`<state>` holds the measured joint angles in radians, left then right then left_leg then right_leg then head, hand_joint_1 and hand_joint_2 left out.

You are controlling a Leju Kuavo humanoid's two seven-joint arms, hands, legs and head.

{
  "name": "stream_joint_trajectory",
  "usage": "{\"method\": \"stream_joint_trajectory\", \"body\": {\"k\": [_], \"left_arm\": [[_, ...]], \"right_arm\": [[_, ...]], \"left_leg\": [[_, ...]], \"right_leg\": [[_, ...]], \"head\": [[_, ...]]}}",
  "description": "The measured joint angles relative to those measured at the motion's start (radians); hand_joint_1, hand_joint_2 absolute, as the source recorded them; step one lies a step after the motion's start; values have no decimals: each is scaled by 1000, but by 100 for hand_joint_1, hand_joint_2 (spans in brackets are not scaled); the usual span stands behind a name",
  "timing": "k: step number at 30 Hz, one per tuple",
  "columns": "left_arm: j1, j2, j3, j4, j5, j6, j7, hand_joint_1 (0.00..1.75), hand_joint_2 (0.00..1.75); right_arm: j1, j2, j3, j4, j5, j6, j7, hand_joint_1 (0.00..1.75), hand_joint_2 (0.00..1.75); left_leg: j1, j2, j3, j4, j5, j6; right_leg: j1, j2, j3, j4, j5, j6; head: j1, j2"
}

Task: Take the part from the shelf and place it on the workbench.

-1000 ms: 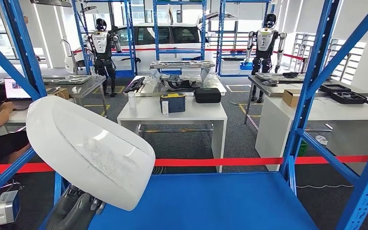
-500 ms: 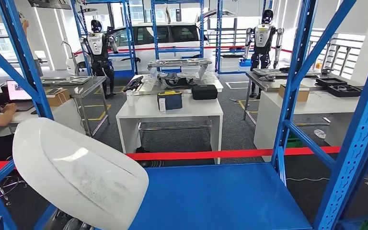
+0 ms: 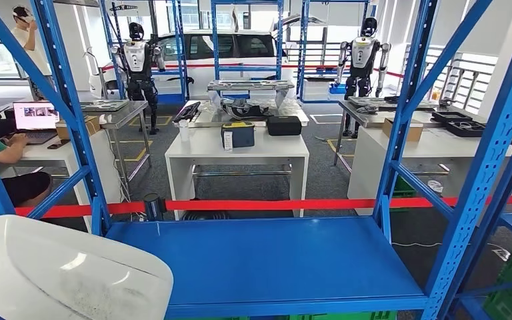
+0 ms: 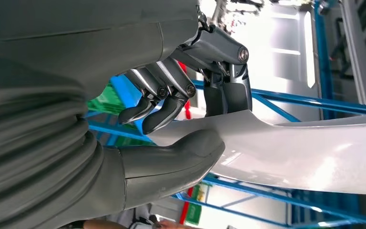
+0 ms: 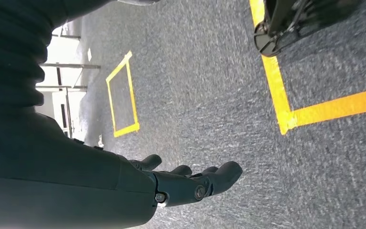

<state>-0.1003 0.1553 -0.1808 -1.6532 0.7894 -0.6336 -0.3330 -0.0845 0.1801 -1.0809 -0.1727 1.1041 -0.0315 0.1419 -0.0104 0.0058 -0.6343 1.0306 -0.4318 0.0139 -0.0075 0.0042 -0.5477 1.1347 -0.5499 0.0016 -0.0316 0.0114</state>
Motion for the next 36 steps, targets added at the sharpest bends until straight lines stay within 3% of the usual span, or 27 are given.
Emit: {"method": "stream_joint_trajectory", "body": {"k": [2,5,7,9,10,11,12,14,16,17,18,20,21,23,25,26,27,28,29,30,32,33,36], "left_arm": [[28,0,15,-16,-6,0,1,175,175],[59,1,33,-31,-8,0,-1,175,175],[74,6,45,-38,-8,0,-1,175,175],[86,9,55,-42,-8,-1,0,175,175],[92,9,58,-43,-7,-1,3,175,175],[97,10,60,-45,-7,-2,7,175,175],[102,10,61,-46,-6,-2,11,175,175],[106,10,62,-50,-5,-2,16,175,175],[105,10,62,-57,-5,-3,18,175,175],[105,10,63,-60,-5,-3,18,175,175],[105,10,63,-62,-6,-4,20,175,175],[103,11,63,-63,-12,-5,25,175,175],[101,11,63,-63,-17,-5,28,175,175],[91,9,63,-62,-31,-6,39,175,175],[76,3,60,-56,-55,3,51,175,175],[69,-2,59,-52,-76,15,51,175,175],[63,-7,58,-48,-97,29,47,175,175],[60,-11,57,-45,-117,42,40,175,175],[57,-16,57,-44,-132,51,35,175,175],[53,-20,57,-43,-141,55,33,175,175],[43,-26,57,-43,-148,59,36,175,175],[40,-27,57,-43,-149,60,38,175,175],[37,-28,57,-43,-150,61,42,175,175]], "right_arm": [[-2,0,1,0,5,14,-13,0,175],[-4,3,2,1,8,35,-29,0,175],[-5,5,3,1,10,40,-36,0,175],[-5,5,4,1,12,42,-40,0,175],[-5,5,5,1,13,43,-40,0,175],[-5,5,5,1,13,43,-40,0,175],[-5,5,5,1,14,43,-40,0,175],[-7,5,5,1,15,43,-40,0,175],[-8,5,6,1,15,42,-40,0,175],[-9,5,6,1,15,43,-40,0,175],[-9,5,6,1,15,45,-41,0,175],[-6,5,6,2,12,53,-43,0,175],[-4,6,6,2,8,59,-43,0,175],[-3,6,6,2,1,67,-37,0,175],[-4,7,6,2,0,66,-22,0,175],[-5,8,6,2,-1,65,-21,0,175],[-6,7,5,2,-4,65,-24,0,175],[-7,7,5,2,-9,66,-29,0,175],[-7,6,4,2,-14,65,-32,0,175],[-9,4,3,2,-17,61,-28,0,175],[-11,3,1,2,-18,48,-9,0,175],[-13,3,0,2,-18,44,-2,0,175],[-14,3,0,2,-17,41,5,0,175]], "left_leg": [[0,0,-11,7,13,-11],[4,-3,-17,5,27,-30],[8,-6,-33,42,-28,-44],[14,-7,-55,146,-129,-57],[17,-7,-62,205,-161,-63],[21,-7,-61,250,-169,-68],[24,-7,-47,265,-152,-72],[32,-7,31,195,-98,-77],[31,-9,134,55,-103,-73],[28,-9,162,5,-116,-66],[22,-10,173,-23,-127,-56],[17,-7,154,-29,-112,-31],[16,-5,143,-29,-101,-19],[16,-1,116,-30,-77,-1],[12,0,86,-29,-51,6],[9,0,69,-27,-37,7],[7,0,51,-24,-23,7],[6,1,31,-21,-10,6],[5,2,12,-16,1,4],[4,3,-3,-10,11,1],[2,4,-23,1,24,-5],[1,4,-26,4,27,-6],[0,4,-28,5,31,-9]], "right_leg": [[6,1,61,-97,-19,-8],[7,-3,53,-118,-3,-23],[2,-9,34,-125,23,-37],[2,-12,9,-125,45,-42],[2,-13,-6,-124,57,-41],[2,-15,-21,-123,69,-39],[1,-17,-36,-120,80,-36],[0,-19,-65,-113,101,-28],[0,-19,-87,-105,118,-16],[0,-18,-93,-103,128,-9],[-1,-18,-97,-104,138,-2],[-7,-17,-105,-107,151,11],[-10,-16,-113,-97,136,16],[-11,-13,-140,-22,45,21],[-7,-11,-168,104,-54,19],[-5,-9,-171,157,-69,17],[-2,-8,-161,183,-58,14],[2,-7,-135,178,-30,10],[5,-6,-91,138,0,6],[9,-6,-35,71,12,2],[14,-6,62,-66,-7,-5],[16,-5,87,-105,-23,-7],[17,-5,98,-127,-33,-9]], "head": [[0,0],[0,0],[-3,0],[-5,0],[-5,0],[-5,0],[-5,0],[-5,0],[-5,0],[-5,0],[-4,0],[-4,0],[-3,0],[-2,-1],[-1,-1],[-1,-1],[-1,-1],[-1,-1],[-1,-1],[0,-1],[1,0],[1,0],[1,0]]}}
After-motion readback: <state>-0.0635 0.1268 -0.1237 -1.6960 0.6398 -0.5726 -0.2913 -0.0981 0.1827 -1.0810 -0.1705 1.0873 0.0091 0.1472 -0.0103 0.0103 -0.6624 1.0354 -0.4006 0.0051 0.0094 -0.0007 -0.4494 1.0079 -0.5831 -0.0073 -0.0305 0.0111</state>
